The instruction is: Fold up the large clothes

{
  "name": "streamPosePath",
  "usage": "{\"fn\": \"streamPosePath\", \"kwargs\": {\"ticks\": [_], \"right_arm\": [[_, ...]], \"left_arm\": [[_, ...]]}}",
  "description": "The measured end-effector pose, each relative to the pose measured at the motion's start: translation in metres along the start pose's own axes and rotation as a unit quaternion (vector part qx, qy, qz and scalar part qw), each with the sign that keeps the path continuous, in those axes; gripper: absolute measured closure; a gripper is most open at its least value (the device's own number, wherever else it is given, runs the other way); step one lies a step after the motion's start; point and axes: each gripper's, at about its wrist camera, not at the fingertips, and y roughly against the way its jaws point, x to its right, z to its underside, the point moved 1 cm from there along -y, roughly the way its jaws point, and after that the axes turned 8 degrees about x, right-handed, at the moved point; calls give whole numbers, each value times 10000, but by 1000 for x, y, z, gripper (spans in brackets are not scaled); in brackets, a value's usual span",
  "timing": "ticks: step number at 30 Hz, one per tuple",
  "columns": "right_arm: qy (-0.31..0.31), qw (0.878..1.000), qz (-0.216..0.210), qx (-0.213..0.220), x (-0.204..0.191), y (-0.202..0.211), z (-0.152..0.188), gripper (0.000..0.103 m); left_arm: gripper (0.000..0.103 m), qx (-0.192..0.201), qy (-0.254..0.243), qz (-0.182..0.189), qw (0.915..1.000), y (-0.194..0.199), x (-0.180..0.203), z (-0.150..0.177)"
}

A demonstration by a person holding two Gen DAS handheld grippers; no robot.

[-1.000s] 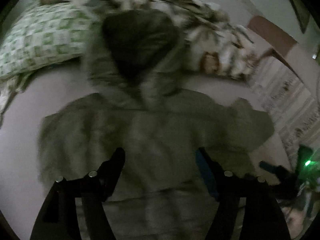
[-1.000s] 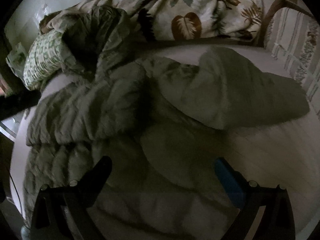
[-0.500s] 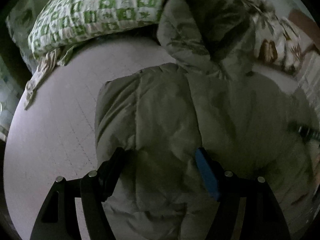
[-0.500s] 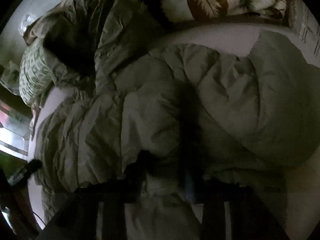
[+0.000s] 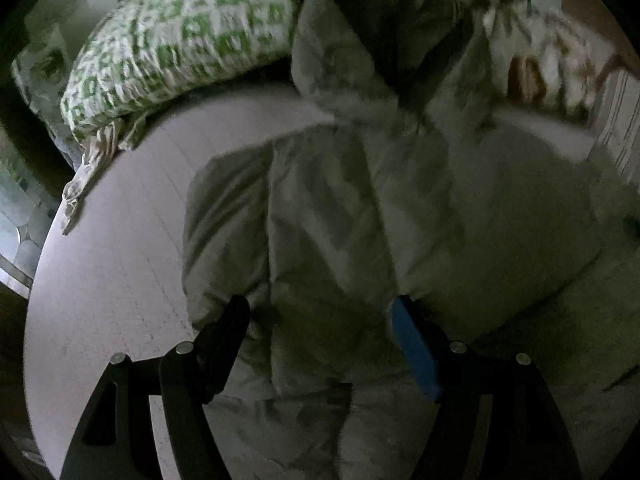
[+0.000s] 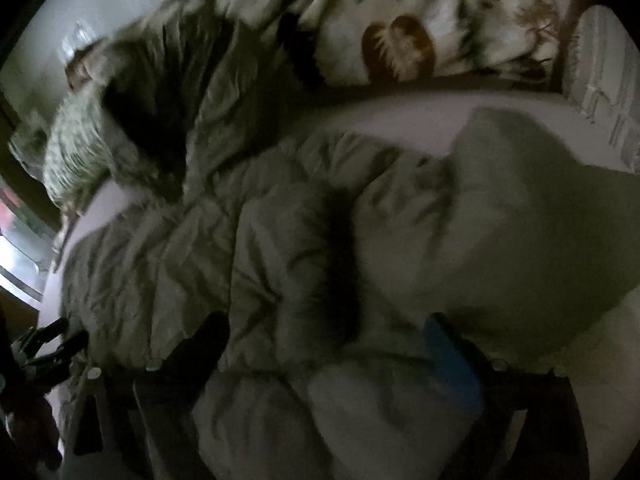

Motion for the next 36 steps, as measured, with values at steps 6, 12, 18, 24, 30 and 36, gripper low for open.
{"fn": "streamPosePath", "kwargs": {"ticks": [6,12,18,24,30,36], "right_arm": [[-380,9971,658,71,102,52,-3,4],[-1105,9829,1471,22,223,77,6,4],[-1607,9705,1796,29,303,83,4,4],[-2362,9529,1890,210,372,71,-9,4],[-2818,9405,1892,164,410,44,-18,4],[-2995,9386,1612,575,408,44,-18,72]], "left_arm": [[29,135,38,247,9996,15,29,-14],[29,43,-370,485,9981,5,91,-13],[29,-101,-715,447,9964,-21,139,-17],[25,-293,-1020,247,9940,-52,153,-4],[20,-312,-1152,317,9923,-58,154,-5],[8,-262,-1048,255,9938,-62,148,-3]]}}
